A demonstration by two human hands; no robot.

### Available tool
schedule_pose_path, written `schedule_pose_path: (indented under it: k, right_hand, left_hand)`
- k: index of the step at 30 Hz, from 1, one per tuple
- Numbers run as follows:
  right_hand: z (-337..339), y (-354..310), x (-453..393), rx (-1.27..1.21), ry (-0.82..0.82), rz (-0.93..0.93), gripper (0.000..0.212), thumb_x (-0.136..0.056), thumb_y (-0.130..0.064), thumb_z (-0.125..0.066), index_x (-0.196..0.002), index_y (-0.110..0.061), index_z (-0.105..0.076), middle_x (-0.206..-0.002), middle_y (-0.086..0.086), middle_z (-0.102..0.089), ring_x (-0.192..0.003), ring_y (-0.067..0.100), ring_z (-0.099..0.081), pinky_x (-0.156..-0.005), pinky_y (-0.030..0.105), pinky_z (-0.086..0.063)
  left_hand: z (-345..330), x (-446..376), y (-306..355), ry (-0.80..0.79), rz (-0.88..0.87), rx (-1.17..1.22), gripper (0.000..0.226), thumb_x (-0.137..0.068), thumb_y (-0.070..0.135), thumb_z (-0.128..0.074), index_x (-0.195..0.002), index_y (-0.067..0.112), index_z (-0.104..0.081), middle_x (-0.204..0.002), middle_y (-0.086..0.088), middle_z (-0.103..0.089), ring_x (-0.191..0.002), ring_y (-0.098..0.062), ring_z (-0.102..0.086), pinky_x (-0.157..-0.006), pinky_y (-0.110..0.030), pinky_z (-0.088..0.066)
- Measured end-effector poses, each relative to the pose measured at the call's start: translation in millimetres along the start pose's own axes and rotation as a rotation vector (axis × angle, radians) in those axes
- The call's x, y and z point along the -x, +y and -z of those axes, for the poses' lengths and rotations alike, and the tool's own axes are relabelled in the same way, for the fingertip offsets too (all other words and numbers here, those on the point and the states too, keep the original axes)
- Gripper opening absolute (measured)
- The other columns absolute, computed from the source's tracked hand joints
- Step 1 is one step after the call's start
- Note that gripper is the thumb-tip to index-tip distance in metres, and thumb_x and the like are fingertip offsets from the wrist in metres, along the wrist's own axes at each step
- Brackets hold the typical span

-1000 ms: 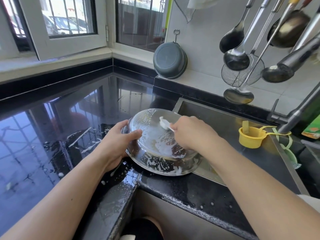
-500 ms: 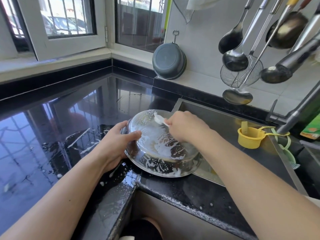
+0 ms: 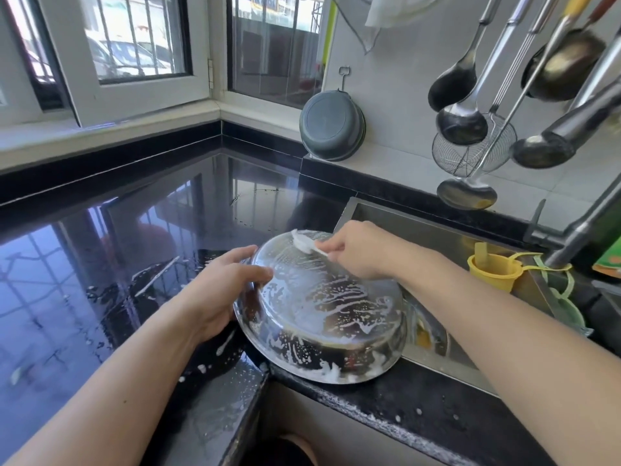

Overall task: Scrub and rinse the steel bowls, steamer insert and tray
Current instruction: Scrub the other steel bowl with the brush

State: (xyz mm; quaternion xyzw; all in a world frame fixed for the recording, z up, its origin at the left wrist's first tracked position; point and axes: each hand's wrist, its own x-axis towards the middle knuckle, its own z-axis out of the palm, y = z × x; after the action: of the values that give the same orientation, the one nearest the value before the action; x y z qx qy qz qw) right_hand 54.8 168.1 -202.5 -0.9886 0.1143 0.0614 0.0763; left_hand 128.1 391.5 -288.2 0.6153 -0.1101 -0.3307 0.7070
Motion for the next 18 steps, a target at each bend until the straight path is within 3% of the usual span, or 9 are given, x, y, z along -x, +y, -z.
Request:
schedule_pose_path:
  k: [4,8,10,14,18]
  right_hand:
    - [8,21,-14,0.101,0.032,-0.116,0.046,-0.098,-0.019,-0.045,-0.131,-0.046,-0.063,-0.128,0.008,-0.064,-0.095,0.028,-0.063,-0.083,0.035,-0.056]
    - [16,17,-14,0.070,-0.016,-0.077,0.040,-0.097,-0.022,-0.052,-0.131,-0.039,-0.066,-0.131,0.001,-0.065,-0.107,0.026,-0.062,-0.088,0.031,-0.052]
    - [21,18,-14,0.104,-0.032,-0.095,0.037,-0.099,-0.019,-0.052,-0.129,-0.032,-0.069,-0.131,0.003,-0.064,-0.109,0.026,-0.060,-0.094,0.035,-0.052]
    - [21,9,-8,0.013,-0.049,-0.016,0.038,-0.097,-0.022,-0.056,-0.130,-0.038,-0.067,-0.131,-0.007,-0.066,-0.108,0.020,-0.061,-0.089,0.030,-0.050]
    - [20,24,-7,0.133,-0.031,-0.090,0.040,-0.100,-0.023,-0.050,-0.134,-0.038,-0.064,-0.127,0.004,-0.065,-0.102,0.024,-0.062,-0.085,0.036,-0.055]
  left_hand:
    - [0,-1,-2,0.005,-0.004,-0.014,0.052,-0.093,0.001,-0.065,-0.143,0.011,-0.055,-0.118,-0.022,-0.074,-0.101,-0.039,-0.075,-0.080,-0.045,-0.061]
    - [-2,4,1,-0.001,-0.017,-0.025,0.039,-0.096,-0.002,-0.060,-0.133,0.011,-0.063,-0.114,-0.022,-0.075,-0.099,-0.039,-0.074,-0.086,-0.048,-0.061]
    - [-5,5,2,-0.004,-0.024,-0.025,0.036,-0.096,-0.004,-0.058,-0.129,0.010,-0.066,-0.113,-0.022,-0.075,-0.096,-0.038,-0.074,-0.089,-0.049,-0.060]
    - [-5,7,4,0.003,-0.028,-0.027,0.033,-0.097,-0.004,-0.058,-0.126,0.008,-0.068,-0.112,-0.023,-0.075,-0.096,-0.038,-0.074,-0.093,-0.053,-0.058]
    - [-7,9,4,0.003,-0.022,-0.029,0.032,-0.097,-0.004,-0.058,-0.126,0.008,-0.067,-0.113,-0.022,-0.075,-0.098,-0.039,-0.074,-0.093,-0.052,-0.059]
